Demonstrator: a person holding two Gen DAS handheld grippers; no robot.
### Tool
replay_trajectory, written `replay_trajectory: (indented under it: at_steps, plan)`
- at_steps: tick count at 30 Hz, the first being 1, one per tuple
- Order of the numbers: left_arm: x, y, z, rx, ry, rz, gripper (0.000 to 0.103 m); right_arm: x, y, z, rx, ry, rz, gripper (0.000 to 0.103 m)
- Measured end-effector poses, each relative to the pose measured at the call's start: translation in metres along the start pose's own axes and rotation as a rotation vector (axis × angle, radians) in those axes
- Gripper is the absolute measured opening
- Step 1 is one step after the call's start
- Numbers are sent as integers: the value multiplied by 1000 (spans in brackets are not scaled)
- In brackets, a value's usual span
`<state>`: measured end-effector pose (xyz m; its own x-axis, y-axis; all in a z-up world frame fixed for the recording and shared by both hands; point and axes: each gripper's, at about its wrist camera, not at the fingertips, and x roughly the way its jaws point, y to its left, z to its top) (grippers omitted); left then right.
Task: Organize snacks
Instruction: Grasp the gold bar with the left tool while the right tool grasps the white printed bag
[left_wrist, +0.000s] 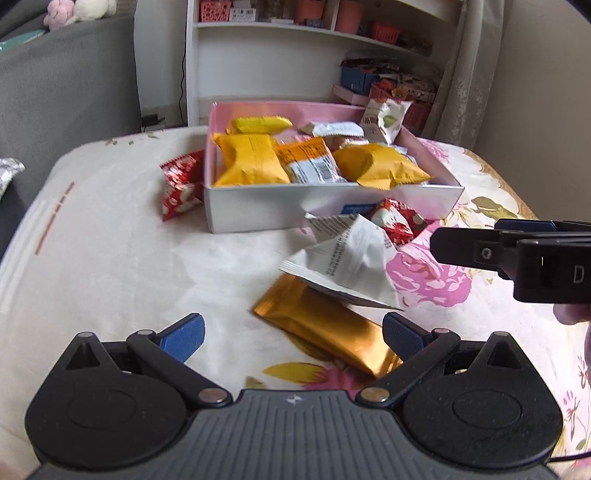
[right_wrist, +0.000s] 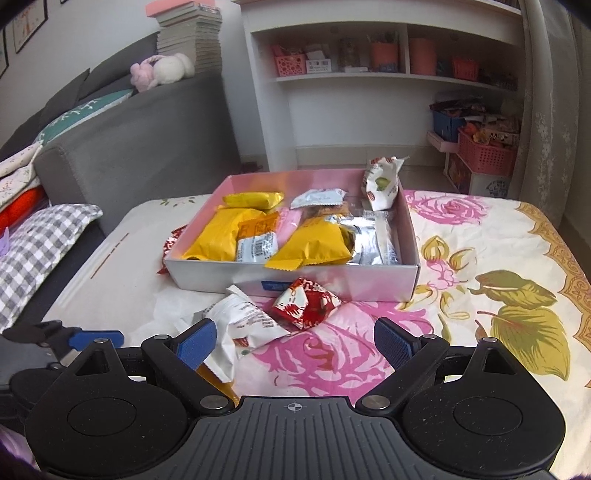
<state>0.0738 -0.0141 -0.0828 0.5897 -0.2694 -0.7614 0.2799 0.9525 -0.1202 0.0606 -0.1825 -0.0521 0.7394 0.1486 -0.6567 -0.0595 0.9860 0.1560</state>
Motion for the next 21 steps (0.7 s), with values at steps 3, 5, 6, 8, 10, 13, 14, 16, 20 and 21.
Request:
replay_trajectory:
  at_steps: [3, 5, 6, 8, 10, 13, 14, 16, 20, 21]
  plan:
    - [11, -11, -4, -10, 34, 13, 102, 7, -8, 0, 25, 32, 12, 94]
    - [15, -17, -6, -4, 41, 30, 102, 12, -12, 1, 45, 48, 28, 94]
    - [16, -20, -7, 8, 37, 46, 102, 14, -13, 1, 59, 54, 32, 94]
    - [16, -23, -8, 30, 43, 66, 102, 18, -16, 3, 85, 66, 47, 94]
    - [14, -22, -8, 33, 53, 65, 101, 21, -16, 5, 117, 77, 67, 94]
    - [9, -15, -9, 34, 66, 56, 97, 30, -16, 8, 173, 102, 106, 94]
    - [7, -12, -9, 33, 70, 56, 96, 33, -16, 9, 192, 112, 116, 94]
    - [3, -3, -9, 23, 77, 58, 94, 40, -13, 10, 227, 132, 133, 94]
    - [-5, 15, -12, 15, 89, 72, 94, 51, -7, 11, 269, 160, 144, 94]
    - [-6, 19, -13, 13, 89, 73, 94, 54, -6, 11, 277, 165, 145, 94]
